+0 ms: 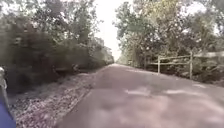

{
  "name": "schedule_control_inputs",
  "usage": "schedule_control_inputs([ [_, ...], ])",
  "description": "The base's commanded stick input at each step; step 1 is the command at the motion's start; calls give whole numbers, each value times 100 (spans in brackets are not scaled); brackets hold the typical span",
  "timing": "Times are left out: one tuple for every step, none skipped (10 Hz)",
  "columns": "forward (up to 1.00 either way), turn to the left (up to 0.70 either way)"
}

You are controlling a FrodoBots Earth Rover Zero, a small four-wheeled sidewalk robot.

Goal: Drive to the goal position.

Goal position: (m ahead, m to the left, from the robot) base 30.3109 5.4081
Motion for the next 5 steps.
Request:
schedule_control_inputs([
  [70,0],
  [70,0],
  [70,0],
  [70,0],
  [70,0],
])
